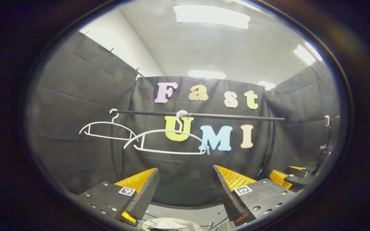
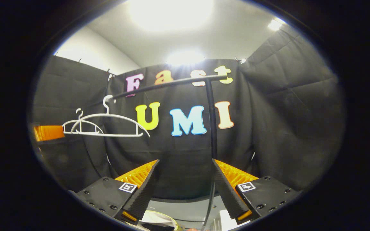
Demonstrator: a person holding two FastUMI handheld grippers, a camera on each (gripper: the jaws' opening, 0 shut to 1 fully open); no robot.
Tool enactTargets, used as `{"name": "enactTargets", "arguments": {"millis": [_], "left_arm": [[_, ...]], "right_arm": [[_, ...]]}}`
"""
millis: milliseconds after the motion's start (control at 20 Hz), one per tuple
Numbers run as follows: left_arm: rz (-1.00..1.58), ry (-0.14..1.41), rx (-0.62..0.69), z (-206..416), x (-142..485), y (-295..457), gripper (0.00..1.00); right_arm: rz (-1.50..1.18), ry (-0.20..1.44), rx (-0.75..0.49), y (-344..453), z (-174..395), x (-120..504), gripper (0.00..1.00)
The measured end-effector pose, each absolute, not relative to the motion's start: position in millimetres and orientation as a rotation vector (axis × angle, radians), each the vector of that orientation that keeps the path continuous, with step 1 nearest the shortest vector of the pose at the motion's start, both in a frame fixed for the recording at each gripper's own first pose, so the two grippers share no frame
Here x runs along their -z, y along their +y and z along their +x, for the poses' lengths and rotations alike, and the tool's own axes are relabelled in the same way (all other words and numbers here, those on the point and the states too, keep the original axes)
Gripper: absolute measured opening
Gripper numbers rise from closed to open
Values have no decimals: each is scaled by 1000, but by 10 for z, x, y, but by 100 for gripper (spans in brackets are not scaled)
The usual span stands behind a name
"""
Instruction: Grasp the clothes on the hanger with both hands and then place them into the laundry hamper below.
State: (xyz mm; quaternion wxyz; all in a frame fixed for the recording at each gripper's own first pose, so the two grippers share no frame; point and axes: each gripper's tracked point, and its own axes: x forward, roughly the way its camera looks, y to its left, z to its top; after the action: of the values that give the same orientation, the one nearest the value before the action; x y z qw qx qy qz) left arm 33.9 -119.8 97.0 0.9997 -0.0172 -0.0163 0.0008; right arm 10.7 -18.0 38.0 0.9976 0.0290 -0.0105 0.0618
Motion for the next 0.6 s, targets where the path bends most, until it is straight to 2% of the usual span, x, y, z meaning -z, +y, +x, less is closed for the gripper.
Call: {"name": "enactTargets", "arguments": {"millis": [50, 100, 150, 250, 300, 350, 400, 600], "left_arm": [[-14, -32, -7, 317, -1003, -1156, 94], [9, -37, -12, 282, -1023, -1094, 94], [20, -47, -12, 251, -1051, -1033, 94], [17, -53, 2, 221, -999, -949, 94], [20, -57, 4, 215, -956, -871, 94], [29, -56, 2, 216, -913, -802, 94], [42, -48, -4, 213, -835, -731, 94], [57, -23, 19, 229, -587, -587, 94]], "right_arm": [[65, -34, -115, -200, 63, -431, 92], [69, -49, -103, -222, 23, -463, 92], [79, -51, -90, -217, -33, -459, 98], [94, -43, -62, -214, -123, -390, 98], [93, -37, -48, -228, -167, -342, 92], [88, -41, -27, -266, -201, -310, 92], [83, -39, -3, -307, -231, -266, 98], [57, -39, 66, -383, -262, -101, 98]]}}
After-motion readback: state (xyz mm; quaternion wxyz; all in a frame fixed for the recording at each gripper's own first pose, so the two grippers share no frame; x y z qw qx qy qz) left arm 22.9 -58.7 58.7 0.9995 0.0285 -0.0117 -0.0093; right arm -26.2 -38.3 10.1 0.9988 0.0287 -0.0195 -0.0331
